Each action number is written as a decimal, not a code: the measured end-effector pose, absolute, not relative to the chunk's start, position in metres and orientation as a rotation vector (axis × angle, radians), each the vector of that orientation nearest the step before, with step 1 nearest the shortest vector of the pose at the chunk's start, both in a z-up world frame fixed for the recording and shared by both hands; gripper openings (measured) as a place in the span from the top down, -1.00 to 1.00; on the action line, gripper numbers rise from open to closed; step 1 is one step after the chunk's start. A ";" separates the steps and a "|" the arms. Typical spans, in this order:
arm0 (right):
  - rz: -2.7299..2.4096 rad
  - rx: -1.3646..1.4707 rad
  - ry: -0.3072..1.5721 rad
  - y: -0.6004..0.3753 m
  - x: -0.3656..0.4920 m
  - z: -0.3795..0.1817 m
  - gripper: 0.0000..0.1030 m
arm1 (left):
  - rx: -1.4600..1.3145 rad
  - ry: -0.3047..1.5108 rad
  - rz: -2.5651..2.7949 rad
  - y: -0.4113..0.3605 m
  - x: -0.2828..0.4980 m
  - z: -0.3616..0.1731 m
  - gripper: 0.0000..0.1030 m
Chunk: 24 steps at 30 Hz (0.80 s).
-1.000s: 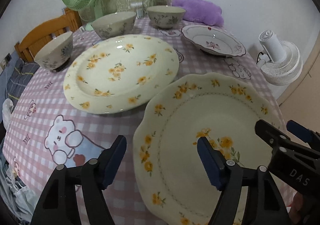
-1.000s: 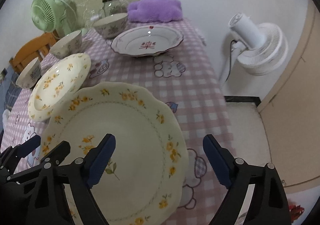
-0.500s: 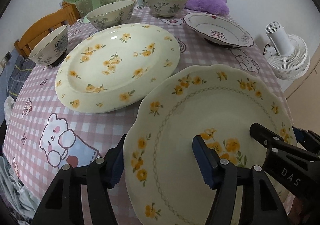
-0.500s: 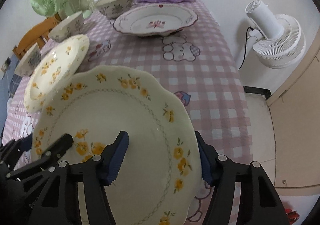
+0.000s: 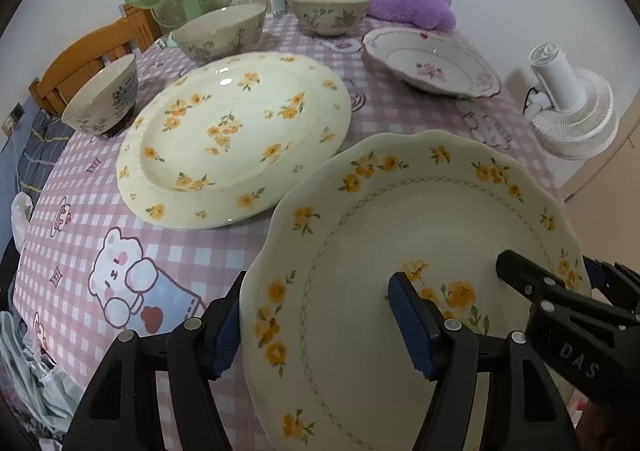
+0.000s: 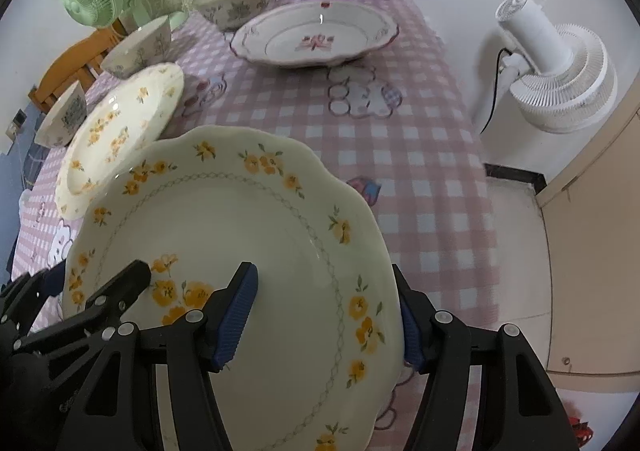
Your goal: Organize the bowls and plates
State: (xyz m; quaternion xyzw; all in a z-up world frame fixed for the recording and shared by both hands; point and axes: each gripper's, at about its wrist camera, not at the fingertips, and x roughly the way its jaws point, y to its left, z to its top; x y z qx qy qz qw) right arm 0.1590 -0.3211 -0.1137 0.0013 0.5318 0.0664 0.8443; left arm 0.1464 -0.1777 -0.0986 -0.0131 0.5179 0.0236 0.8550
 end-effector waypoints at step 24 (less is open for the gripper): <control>0.108 0.016 1.060 -0.224 0.141 -0.072 -0.30 | -0.058 1.039 0.004 -0.070 0.139 -0.065 -0.32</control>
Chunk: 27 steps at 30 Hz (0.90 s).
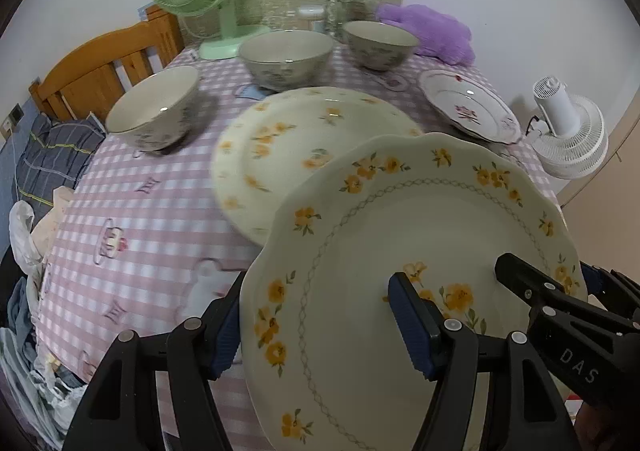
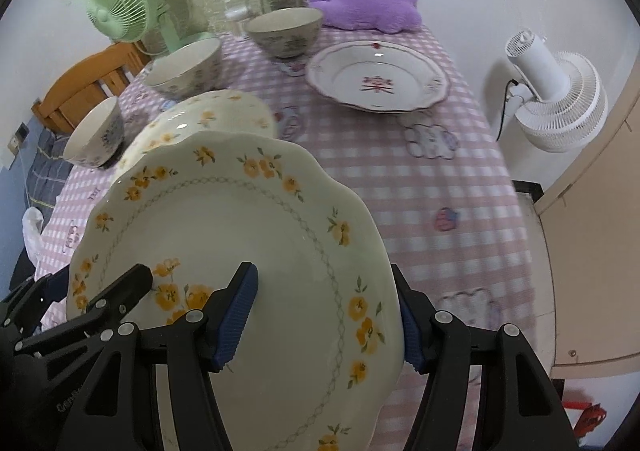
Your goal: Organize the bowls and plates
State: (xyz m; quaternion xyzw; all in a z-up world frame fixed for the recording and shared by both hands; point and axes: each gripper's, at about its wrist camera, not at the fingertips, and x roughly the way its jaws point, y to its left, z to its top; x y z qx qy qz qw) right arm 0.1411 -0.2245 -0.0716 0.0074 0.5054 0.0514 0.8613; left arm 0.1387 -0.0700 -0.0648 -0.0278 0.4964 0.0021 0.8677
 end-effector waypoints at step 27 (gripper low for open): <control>0.077 0.046 1.064 -0.022 0.143 -0.096 -0.30 | -0.028 1.072 -0.020 0.123 0.154 -0.086 -0.33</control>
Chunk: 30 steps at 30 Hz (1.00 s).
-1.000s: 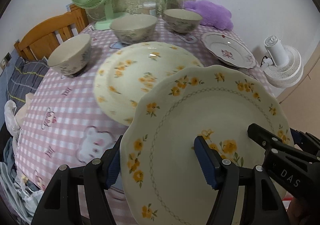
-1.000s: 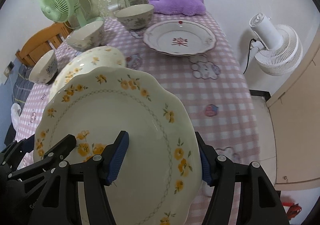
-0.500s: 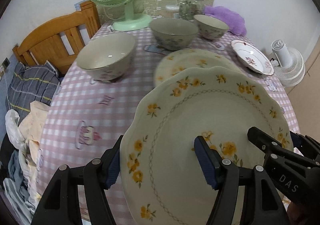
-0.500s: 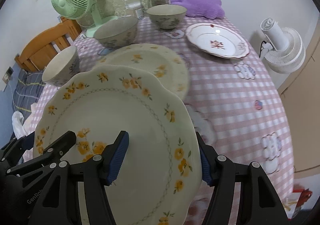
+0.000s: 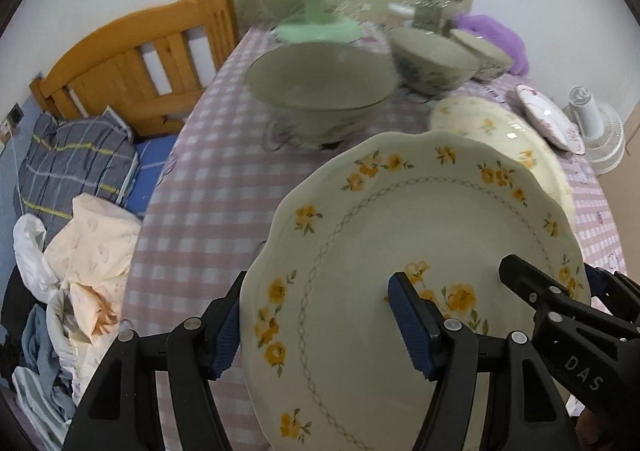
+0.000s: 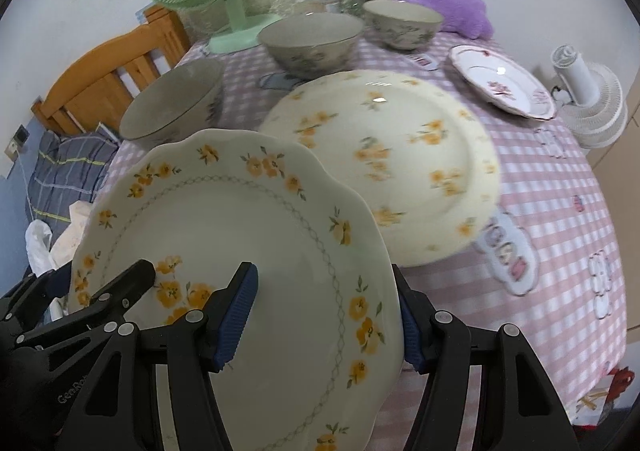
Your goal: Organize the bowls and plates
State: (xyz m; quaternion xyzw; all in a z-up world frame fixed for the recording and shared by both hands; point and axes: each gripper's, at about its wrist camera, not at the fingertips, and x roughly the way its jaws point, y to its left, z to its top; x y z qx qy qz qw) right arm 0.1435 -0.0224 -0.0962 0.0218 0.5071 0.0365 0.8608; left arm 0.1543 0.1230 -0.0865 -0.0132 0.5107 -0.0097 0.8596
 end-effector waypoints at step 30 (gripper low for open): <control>0.068 0.020 1.189 0.027 0.165 -0.127 -0.26 | -0.025 1.159 -0.002 0.160 0.174 -0.117 -0.66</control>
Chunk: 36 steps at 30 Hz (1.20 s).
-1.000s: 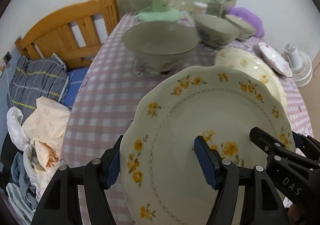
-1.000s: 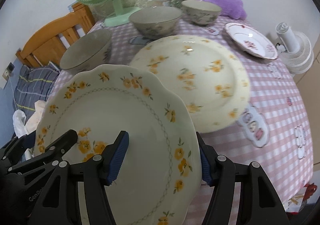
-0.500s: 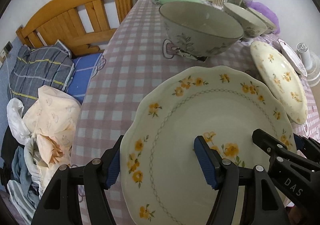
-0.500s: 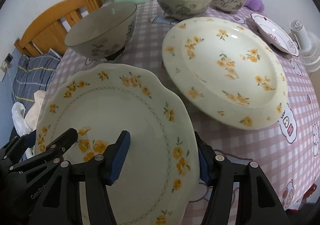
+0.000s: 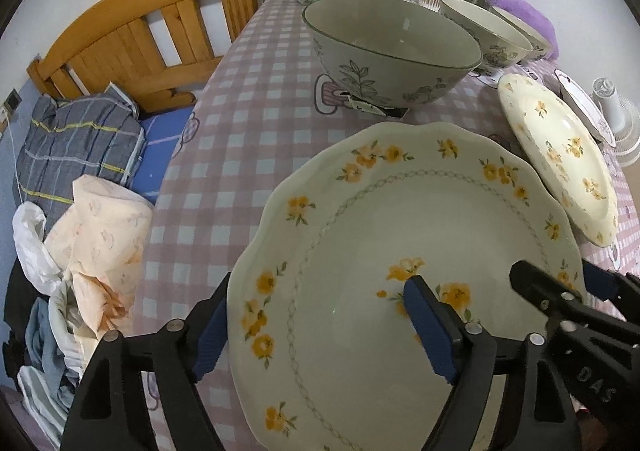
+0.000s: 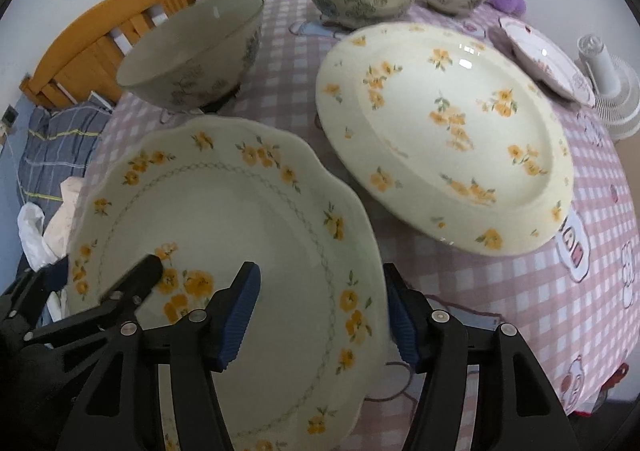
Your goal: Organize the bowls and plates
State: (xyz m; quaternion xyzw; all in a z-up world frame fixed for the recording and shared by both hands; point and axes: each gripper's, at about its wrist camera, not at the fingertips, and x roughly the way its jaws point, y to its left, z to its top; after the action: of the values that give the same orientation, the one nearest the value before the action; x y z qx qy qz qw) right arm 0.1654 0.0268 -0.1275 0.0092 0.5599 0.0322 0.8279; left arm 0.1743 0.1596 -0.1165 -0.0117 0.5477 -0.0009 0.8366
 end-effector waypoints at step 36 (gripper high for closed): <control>0.061 0.084 0.998 -0.089 0.171 -0.044 -0.26 | -0.010 0.975 -0.019 0.053 0.177 -0.037 -0.75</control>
State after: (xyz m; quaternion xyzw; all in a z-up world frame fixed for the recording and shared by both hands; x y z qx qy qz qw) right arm 0.1713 -0.0885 -0.0441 0.0402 0.4783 0.0293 0.8768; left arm 0.1775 0.0526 -0.0373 -0.0050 0.4684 -0.0092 0.8835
